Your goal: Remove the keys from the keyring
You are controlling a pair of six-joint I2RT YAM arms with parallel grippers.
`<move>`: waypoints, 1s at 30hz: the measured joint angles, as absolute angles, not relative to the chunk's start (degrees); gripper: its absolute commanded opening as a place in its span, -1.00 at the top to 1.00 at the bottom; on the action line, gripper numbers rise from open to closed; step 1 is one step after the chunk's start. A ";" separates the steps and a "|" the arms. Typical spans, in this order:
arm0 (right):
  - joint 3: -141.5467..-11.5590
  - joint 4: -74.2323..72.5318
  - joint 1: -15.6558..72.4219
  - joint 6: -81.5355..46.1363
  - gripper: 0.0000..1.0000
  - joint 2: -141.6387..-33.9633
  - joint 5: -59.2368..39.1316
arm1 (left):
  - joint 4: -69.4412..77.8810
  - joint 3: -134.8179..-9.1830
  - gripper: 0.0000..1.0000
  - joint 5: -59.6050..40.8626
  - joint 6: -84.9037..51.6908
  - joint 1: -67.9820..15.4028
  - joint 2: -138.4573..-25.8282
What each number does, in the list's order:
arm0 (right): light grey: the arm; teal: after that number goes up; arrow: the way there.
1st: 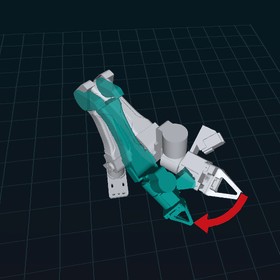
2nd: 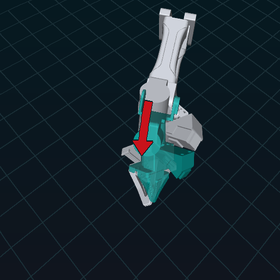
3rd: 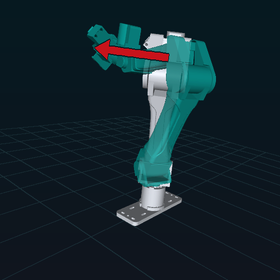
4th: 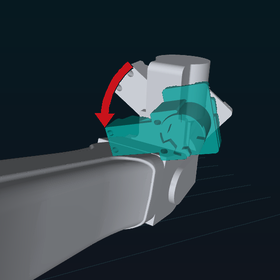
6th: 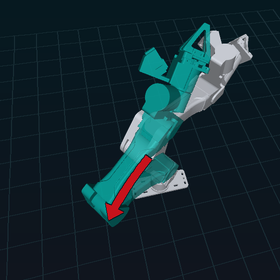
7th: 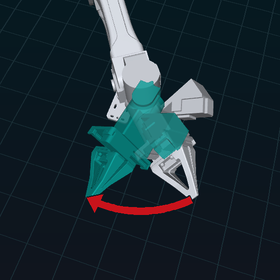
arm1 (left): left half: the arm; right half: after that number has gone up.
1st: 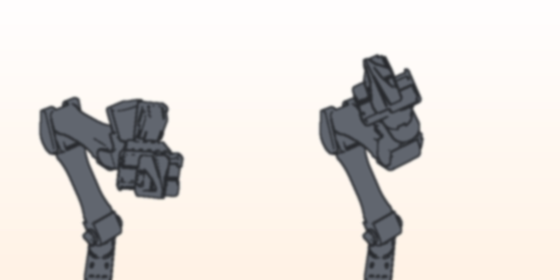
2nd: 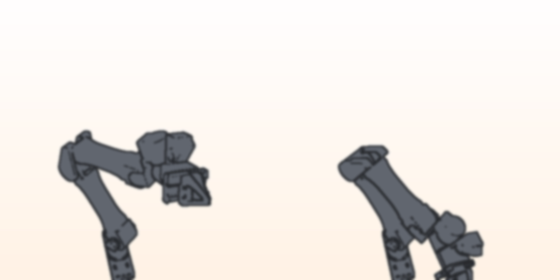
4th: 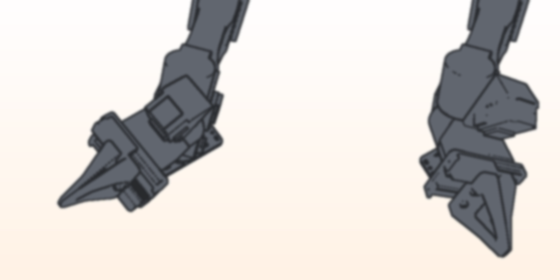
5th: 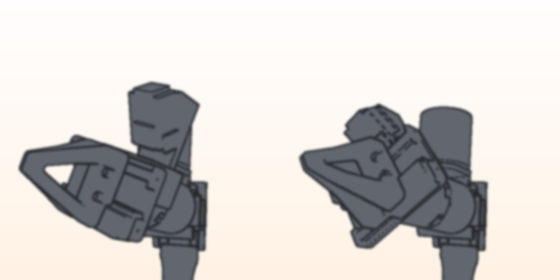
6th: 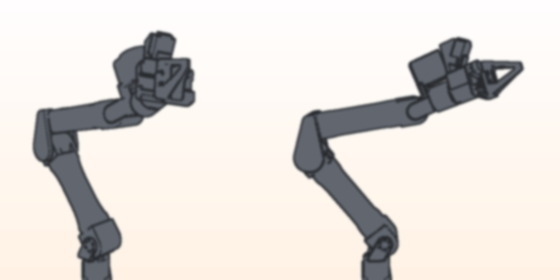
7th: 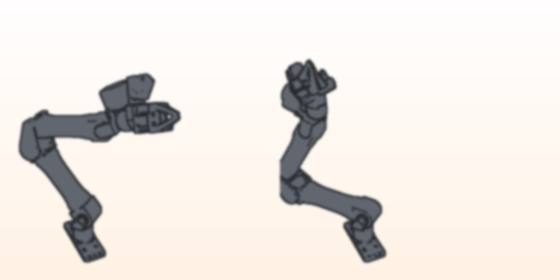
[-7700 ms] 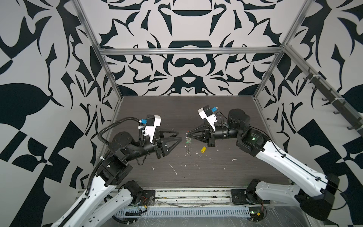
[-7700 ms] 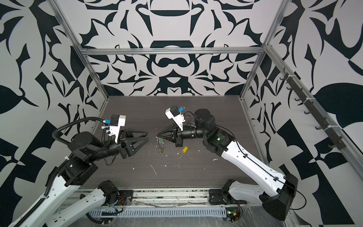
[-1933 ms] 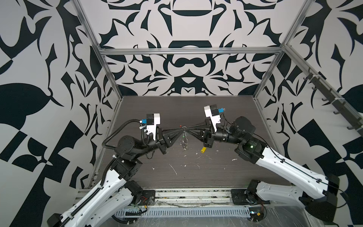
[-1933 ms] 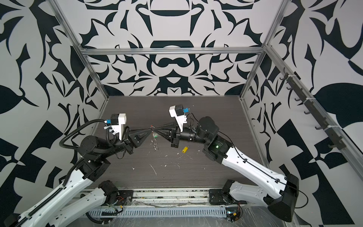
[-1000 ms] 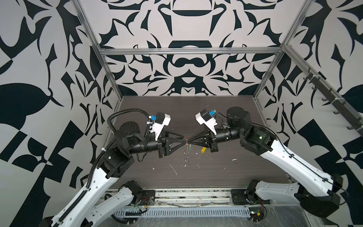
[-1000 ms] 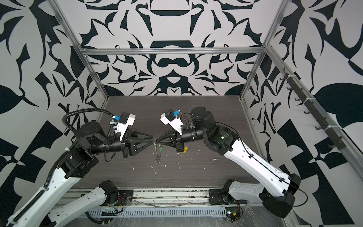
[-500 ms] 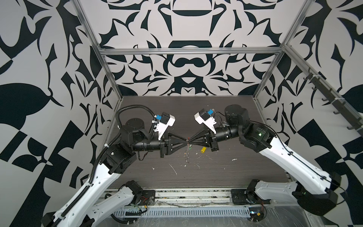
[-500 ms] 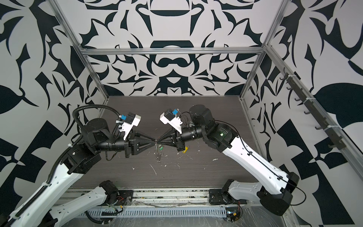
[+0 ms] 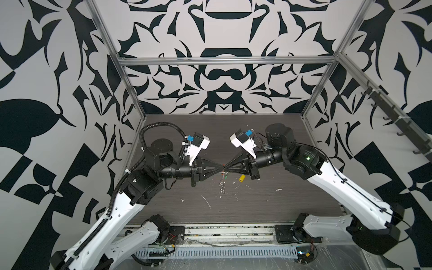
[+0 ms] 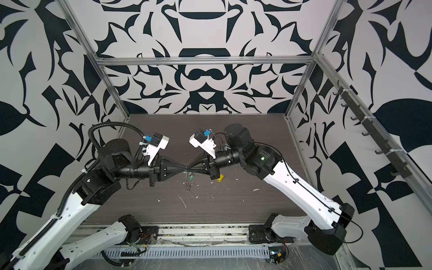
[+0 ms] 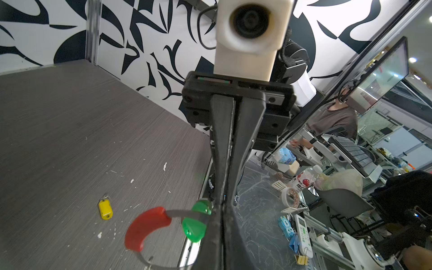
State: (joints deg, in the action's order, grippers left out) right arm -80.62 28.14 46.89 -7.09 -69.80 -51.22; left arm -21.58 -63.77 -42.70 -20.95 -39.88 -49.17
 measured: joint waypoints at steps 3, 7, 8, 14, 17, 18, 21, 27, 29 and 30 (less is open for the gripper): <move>-80.62 28.12 46.85 -7.35 1.00 -69.82 -51.22 | -21.39 -63.75 1.00 -42.72 -20.99 -39.88 -49.19; -80.62 27.66 46.83 -8.25 0.48 -69.73 -50.74 | -20.62 -63.59 1.00 -42.63 -21.45 -39.88 -49.12; -80.62 27.53 46.78 -8.69 0.34 -69.65 -50.30 | -20.25 -63.51 1.00 -42.39 -21.63 -39.88 -49.04; -75.75 19.66 46.87 -10.72 0.08 -64.93 -45.19 | -16.12 -60.51 1.00 -40.66 -22.79 -39.88 -47.33; -70.52 14.33 46.92 -12.36 0.07 -60.47 -42.50 | -12.84 -58.02 1.00 -39.79 -23.83 -39.88 -45.80; -69.45 12.93 46.96 -12.78 0.07 -59.61 -41.85 | -11.97 -57.45 1.00 -39.62 -24.08 -39.88 -45.43; -66.15 7.75 47.16 -14.06 0.06 -58.17 -39.75 | -8.60 -55.81 1.00 -38.59 -24.91 -39.88 -44.45; -60.38 2.22 47.99 -15.35 0.03 -58.11 -37.06 | -1.83 -51.81 1.00 -37.45 -27.09 -39.88 -42.76; -59.35 1.28 48.16 -15.59 0.02 -58.50 -36.97 | -0.30 -51.31 1.00 -37.43 -27.64 -39.88 -42.83; -59.05 0.86 48.23 -15.75 0.02 -58.78 -36.99 | 0.21 -51.16 1.00 -37.43 -27.79 -39.88 -42.87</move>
State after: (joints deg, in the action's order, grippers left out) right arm -59.05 0.86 48.23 -15.75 -58.78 -36.99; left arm 0.21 -51.16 -37.43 -27.79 -39.88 -42.87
